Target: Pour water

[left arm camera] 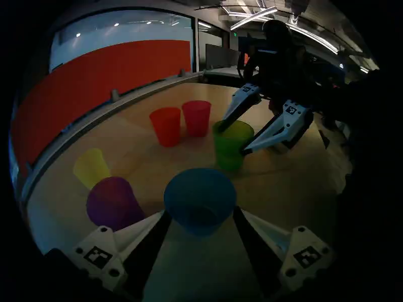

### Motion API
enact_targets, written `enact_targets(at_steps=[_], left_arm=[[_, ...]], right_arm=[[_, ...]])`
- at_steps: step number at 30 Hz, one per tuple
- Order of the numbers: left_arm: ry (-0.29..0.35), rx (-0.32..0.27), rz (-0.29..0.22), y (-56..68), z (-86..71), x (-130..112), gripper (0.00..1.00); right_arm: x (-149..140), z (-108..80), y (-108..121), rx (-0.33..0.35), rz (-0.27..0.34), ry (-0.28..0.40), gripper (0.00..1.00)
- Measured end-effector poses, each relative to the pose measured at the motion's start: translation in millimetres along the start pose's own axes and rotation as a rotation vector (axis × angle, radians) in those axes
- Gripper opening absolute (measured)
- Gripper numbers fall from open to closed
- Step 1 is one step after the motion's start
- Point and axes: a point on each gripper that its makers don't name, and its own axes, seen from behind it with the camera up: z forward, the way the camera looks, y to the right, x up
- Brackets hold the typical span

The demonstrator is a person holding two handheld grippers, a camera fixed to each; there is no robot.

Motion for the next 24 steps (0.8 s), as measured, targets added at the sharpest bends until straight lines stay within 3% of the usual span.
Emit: enact_targets(at_steps=[11,24], left_arm=[[0.001,0.032,-0.039,-3.3,-8.7,-5.3,0.96],[0.030,0.103,-0.075,-5.3,-33.4,-14.6,0.96]], right_arm=[[-11.1,-7.6,2.3,-0.037,0.006,-0.013,1.00],[-17.1,-36.1,7.8,-0.102,0.047,0.017,1.00]])
